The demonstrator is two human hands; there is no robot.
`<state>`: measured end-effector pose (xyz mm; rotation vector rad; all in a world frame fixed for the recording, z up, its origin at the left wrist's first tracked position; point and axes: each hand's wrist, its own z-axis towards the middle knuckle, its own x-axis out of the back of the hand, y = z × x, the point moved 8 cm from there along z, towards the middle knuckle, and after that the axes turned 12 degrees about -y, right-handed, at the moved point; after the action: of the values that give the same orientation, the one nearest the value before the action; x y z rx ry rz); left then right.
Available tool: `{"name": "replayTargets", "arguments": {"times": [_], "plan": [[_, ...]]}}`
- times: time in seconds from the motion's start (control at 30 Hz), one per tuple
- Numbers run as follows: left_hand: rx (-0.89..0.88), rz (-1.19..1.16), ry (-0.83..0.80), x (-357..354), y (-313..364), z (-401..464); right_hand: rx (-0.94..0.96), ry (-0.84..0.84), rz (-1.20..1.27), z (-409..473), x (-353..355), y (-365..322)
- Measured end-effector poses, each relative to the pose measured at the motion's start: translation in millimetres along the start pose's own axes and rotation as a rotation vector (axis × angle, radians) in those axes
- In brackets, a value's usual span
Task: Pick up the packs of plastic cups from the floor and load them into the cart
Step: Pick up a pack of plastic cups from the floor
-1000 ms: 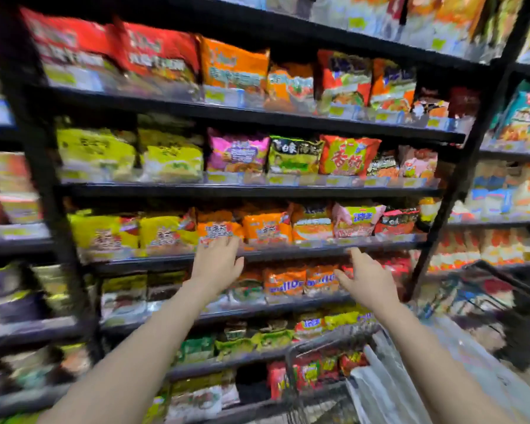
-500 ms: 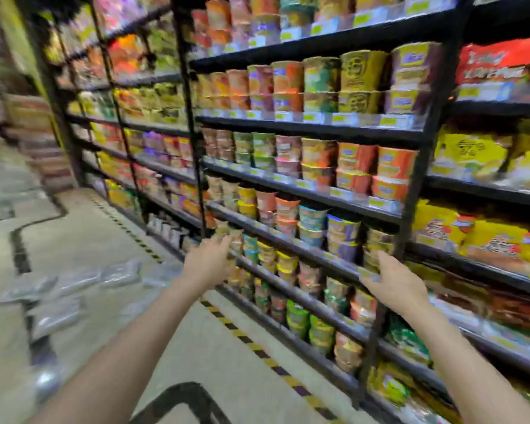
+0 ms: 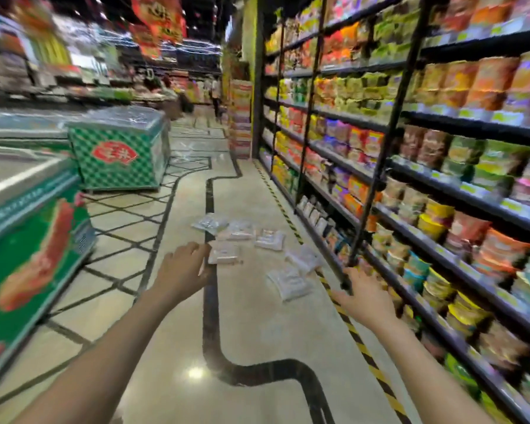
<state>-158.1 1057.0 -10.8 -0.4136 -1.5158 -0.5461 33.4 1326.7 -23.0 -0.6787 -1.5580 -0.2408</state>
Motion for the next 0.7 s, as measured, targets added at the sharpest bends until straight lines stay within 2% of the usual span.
{"name": "replayTargets", "arguments": {"times": [0.17, 0.4, 0.7], "plan": [[0.082, 0.044, -0.040, -23, -63, 52, 0.149, -0.035, -0.009, 82, -23, -70], [0.115, 0.015, -0.096, -39, -105, 192, 0.192, -0.097, 0.029, 240, -40, -124], [0.193, -0.042, -0.033, -19, -206, 372, 0.277, -0.099, 0.011, 453, -28, -243]]}}
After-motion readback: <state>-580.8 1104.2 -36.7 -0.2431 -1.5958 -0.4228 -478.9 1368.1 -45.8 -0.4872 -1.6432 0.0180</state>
